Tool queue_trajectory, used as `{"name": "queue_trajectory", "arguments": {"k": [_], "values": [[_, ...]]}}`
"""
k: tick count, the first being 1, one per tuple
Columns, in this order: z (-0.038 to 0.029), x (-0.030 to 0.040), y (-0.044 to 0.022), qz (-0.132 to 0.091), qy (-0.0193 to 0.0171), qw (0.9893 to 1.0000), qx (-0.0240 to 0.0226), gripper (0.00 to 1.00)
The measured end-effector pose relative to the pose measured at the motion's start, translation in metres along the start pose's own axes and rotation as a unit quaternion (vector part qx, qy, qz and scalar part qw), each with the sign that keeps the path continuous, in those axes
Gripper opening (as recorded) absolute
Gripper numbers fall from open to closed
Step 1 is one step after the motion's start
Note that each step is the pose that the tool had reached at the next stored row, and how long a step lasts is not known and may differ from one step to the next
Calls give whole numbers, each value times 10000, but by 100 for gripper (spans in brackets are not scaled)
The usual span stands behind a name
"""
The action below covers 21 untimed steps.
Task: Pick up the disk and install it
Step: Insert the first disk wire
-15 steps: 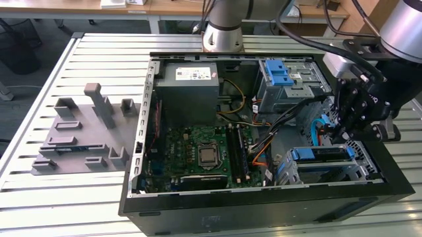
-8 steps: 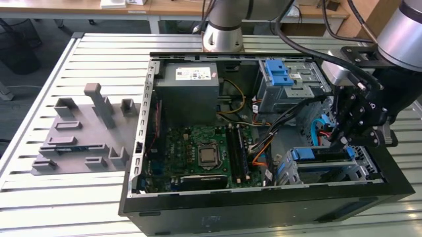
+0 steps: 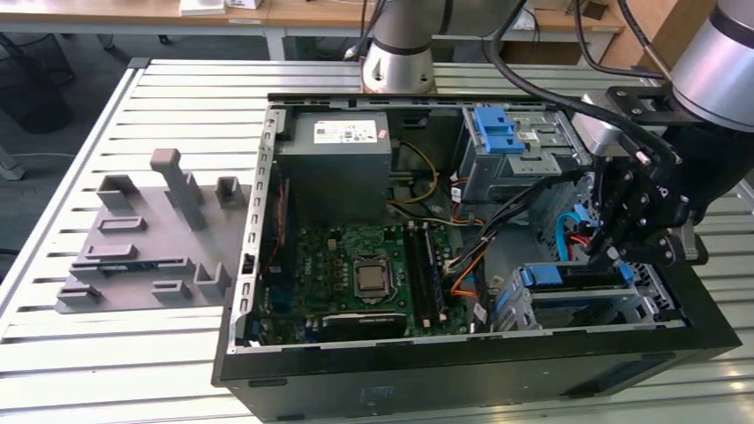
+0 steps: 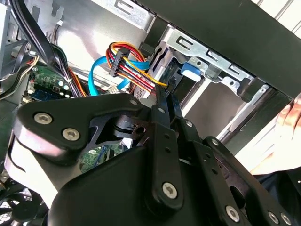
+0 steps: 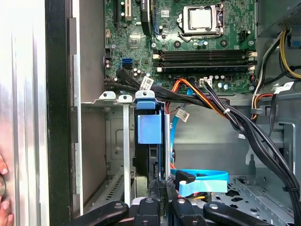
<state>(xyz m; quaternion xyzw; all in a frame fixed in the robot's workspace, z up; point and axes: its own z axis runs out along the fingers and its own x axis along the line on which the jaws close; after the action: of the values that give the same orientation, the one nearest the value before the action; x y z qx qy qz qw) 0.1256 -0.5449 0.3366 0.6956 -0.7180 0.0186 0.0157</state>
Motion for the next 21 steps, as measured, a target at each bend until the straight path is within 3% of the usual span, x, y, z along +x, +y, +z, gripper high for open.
{"name": "queue_trajectory", "arguments": {"k": [21], "values": [[38,29,4,-1,-2,10000,0,16]]}}
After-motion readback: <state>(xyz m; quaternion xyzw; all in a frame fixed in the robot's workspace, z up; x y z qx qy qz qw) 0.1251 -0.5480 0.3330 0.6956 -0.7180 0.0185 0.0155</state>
